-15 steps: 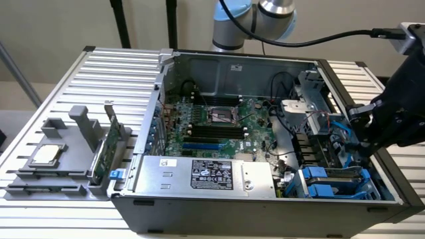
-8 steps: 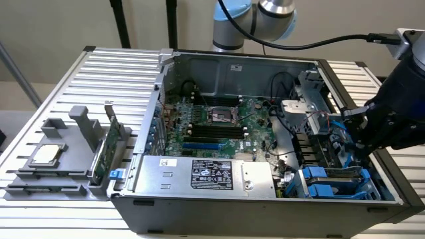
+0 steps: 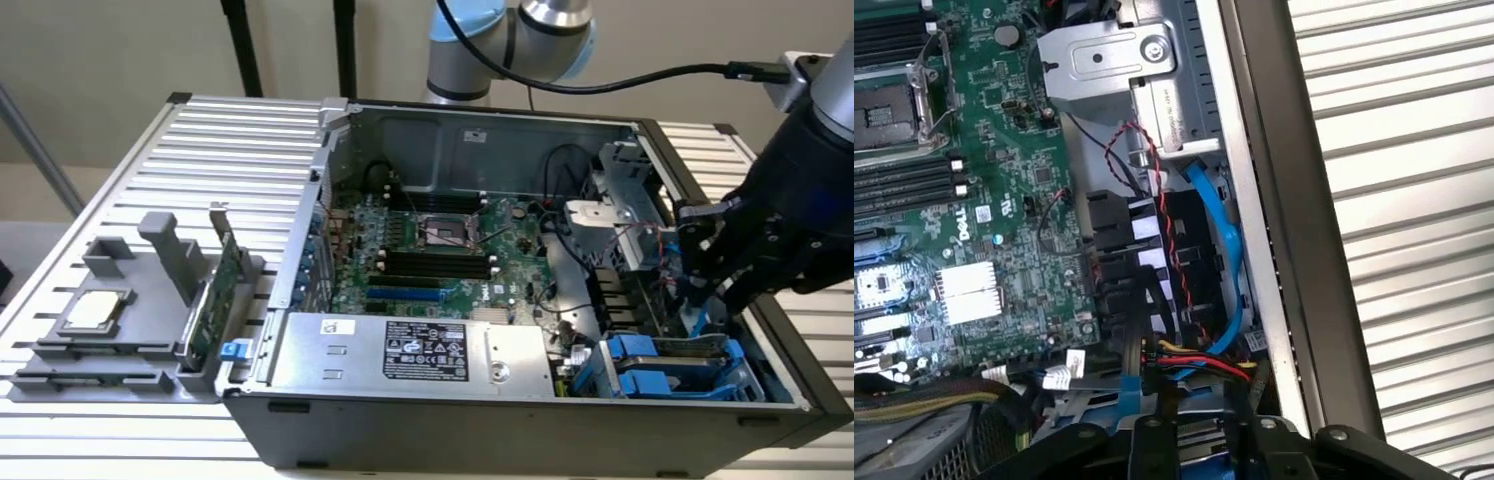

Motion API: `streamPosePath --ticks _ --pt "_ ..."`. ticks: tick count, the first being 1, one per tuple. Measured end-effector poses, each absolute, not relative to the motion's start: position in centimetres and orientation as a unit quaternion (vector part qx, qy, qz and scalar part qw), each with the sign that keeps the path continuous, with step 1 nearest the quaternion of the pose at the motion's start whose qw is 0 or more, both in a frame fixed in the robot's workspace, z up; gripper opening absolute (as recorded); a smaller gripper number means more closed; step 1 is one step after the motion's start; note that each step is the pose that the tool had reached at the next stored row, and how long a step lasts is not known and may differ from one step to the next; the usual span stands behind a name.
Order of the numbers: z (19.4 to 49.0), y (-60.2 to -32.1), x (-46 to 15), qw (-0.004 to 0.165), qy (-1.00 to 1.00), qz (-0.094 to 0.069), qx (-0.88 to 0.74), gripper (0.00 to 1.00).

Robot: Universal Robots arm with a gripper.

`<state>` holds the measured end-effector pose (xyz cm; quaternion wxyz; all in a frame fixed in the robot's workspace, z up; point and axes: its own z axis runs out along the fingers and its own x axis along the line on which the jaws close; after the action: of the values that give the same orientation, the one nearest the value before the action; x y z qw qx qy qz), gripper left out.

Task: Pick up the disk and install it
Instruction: 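Insert the disk into the insertion slot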

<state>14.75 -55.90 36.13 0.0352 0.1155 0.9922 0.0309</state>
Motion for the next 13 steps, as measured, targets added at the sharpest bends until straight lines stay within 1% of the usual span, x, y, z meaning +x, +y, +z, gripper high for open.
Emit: streamPosePath --ticks 2,3,13 --pt "36.14 -55.90 14.47 0.035 0.992 0.031 0.115 0.36" --pt "36.14 -55.91 14.34 0.035 0.992 0.031 0.115 0.42" --pt "36.14 -56.59 14.22 0.036 0.988 0.030 0.145 0.42"
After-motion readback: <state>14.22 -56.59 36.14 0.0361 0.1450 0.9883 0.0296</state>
